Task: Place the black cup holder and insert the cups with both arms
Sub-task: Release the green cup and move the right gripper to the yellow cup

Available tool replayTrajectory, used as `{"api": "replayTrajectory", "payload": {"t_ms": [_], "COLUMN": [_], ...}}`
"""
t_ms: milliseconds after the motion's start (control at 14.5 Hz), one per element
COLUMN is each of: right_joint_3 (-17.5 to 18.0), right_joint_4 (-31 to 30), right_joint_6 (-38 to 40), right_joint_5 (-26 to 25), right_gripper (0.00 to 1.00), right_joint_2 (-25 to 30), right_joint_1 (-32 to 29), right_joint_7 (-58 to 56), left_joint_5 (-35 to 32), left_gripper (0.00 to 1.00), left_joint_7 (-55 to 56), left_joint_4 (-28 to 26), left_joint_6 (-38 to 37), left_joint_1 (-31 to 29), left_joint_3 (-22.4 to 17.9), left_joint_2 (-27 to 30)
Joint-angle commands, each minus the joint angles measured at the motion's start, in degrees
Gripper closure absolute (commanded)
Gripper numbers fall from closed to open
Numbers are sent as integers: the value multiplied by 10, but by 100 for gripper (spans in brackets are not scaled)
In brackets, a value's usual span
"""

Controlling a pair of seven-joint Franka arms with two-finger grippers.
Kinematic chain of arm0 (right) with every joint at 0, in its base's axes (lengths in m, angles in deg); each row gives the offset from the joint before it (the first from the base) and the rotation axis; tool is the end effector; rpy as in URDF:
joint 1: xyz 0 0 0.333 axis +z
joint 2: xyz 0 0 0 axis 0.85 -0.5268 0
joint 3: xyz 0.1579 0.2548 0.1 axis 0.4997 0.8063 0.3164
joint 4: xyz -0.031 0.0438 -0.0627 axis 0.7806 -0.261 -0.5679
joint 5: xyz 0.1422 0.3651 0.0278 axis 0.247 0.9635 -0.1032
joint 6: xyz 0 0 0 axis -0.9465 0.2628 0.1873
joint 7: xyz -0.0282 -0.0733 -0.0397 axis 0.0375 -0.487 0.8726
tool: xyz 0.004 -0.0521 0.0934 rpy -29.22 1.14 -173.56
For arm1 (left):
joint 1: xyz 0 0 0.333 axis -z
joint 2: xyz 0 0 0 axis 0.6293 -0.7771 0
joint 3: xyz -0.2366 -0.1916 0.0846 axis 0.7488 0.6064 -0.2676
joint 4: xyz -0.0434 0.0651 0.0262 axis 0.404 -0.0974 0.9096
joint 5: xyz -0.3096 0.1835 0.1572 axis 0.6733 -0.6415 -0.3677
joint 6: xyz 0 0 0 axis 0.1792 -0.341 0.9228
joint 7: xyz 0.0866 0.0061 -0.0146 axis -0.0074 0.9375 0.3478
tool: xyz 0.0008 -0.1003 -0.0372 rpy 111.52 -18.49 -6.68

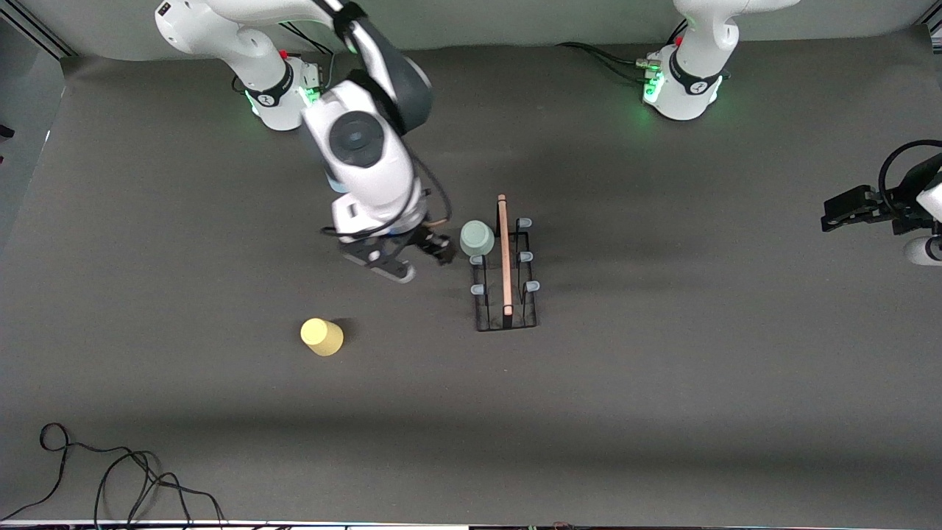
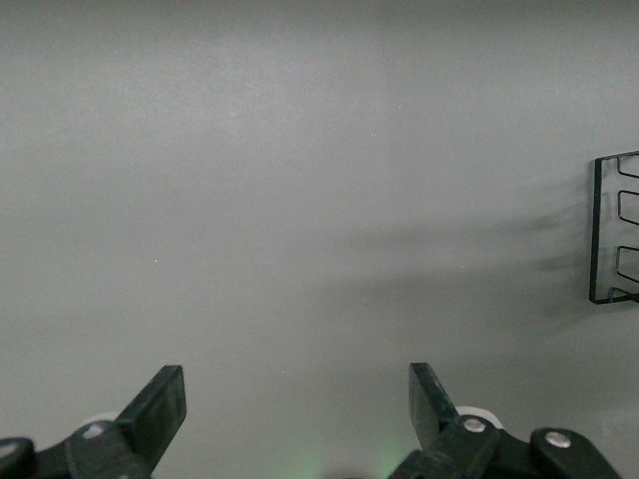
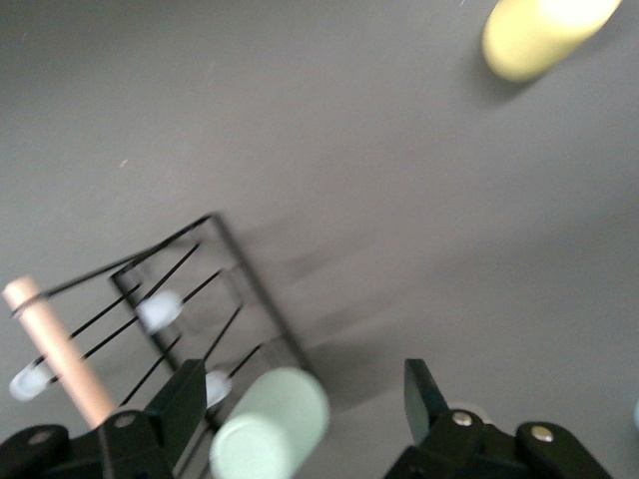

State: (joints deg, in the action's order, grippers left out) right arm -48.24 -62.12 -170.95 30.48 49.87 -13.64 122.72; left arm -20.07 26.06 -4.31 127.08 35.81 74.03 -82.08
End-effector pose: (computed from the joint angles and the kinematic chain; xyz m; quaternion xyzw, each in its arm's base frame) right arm 0.5465 0.3831 0.4162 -0.9736 0.2274 0.0037 0.0181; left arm 0.5848 0.0033 0.6062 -0.9984 0.0342 0.0459 0.0032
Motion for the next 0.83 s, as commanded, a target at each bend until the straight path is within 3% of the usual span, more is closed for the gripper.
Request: {"api": "replayTrajectory", "payload": {"t_ms": [0, 414, 760], "right_joint_3": [-30, -30, -29], "right_joint_4": [13, 7, 7], "right_joint_6": [26, 23, -41], "right_joint_5": [7, 7, 7], "right_gripper": [11, 3, 0], "right_joint_2": [-2, -25, -80], "right_joint_1": [-29, -149, -193], "right_joint_7": [-99, -276, -328], "left_joint_5": [-7, -7, -6], "left_gripper": [0, 0, 0], "left_joint_7": [4, 4, 4], "left_joint_4": [-4, -4, -4], "left_joint_6": [3, 3, 3], "left_joint_1": [3, 3, 2], "left_joint_3": [0, 0, 0], "left_joint_2": [4, 3, 1]}}
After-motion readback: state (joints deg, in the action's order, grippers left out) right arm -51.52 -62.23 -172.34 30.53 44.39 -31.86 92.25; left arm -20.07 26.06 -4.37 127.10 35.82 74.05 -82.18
